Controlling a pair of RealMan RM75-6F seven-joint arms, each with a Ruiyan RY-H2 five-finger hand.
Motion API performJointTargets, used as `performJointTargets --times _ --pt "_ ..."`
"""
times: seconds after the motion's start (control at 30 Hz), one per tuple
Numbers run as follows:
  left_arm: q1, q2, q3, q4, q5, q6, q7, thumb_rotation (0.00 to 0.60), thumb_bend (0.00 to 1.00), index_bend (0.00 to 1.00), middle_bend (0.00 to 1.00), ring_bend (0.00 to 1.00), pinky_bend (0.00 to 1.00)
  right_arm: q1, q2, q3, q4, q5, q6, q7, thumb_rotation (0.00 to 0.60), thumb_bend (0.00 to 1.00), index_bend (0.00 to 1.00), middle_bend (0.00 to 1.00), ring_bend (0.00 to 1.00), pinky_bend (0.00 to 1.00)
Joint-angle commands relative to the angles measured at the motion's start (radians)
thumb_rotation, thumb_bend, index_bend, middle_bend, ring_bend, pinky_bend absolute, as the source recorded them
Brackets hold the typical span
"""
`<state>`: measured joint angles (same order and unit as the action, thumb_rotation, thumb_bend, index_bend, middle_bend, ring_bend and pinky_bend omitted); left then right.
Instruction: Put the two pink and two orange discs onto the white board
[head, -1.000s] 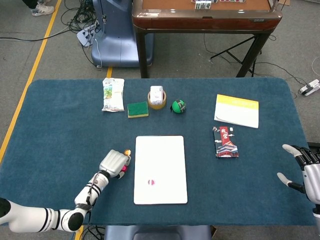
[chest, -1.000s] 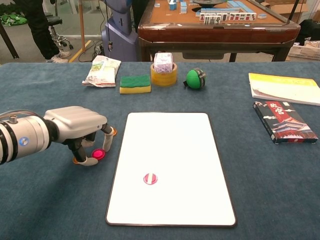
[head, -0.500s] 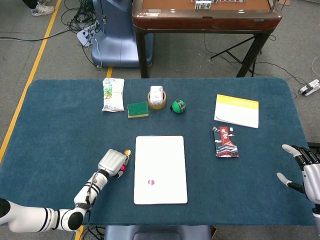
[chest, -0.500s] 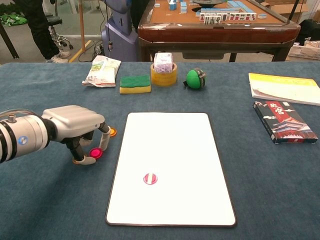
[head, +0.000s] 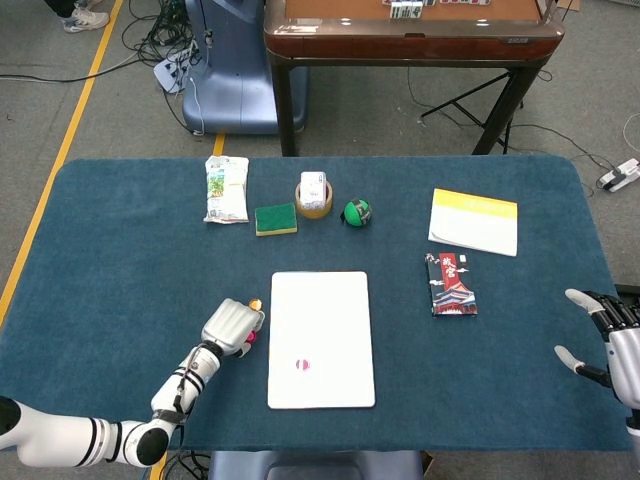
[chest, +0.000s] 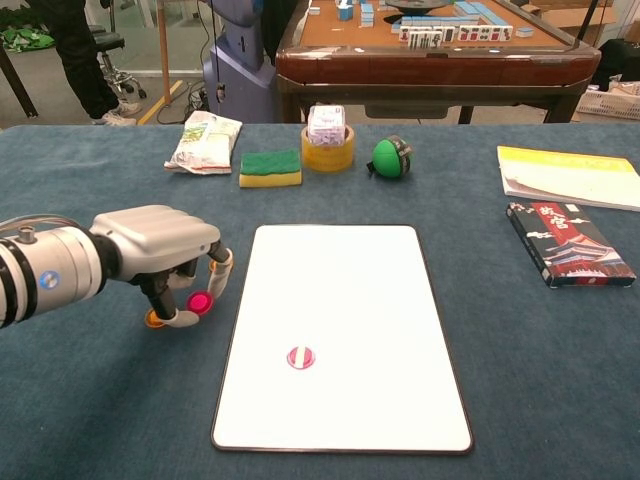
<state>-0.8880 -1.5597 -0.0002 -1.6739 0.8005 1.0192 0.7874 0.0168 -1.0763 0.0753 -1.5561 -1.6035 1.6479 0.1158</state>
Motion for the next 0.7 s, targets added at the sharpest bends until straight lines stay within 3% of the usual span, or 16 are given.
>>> performJointTargets --times 0.03,0.43,0.7 --pt "-0.008 0.007 -0.011 -0.028 0.006 0.005 0.009 0.600 0.30 0.68 1.00 1.00 1.00 -0.001 0.000 0.000 0.001 -0.001 0.003 0.001 0.600 0.02 0.24 0.29 0.25 0.32" --pt "-0.070 -0.018 -0.071 -0.093 -0.029 0.014 0.063 0.600 0.30 0.66 1.00 1.00 1.00 -0.011 0.002 -0.001 0.007 -0.012 0.028 0.017 0.600 0.02 0.24 0.29 0.25 0.32" --pt "-0.101 -0.056 -0.074 -0.093 -0.064 0.021 0.097 0.600 0.30 0.65 1.00 1.00 1.00 -0.018 0.004 -0.001 0.012 -0.017 0.044 0.035 0.600 0.02 0.24 0.29 0.25 0.32"
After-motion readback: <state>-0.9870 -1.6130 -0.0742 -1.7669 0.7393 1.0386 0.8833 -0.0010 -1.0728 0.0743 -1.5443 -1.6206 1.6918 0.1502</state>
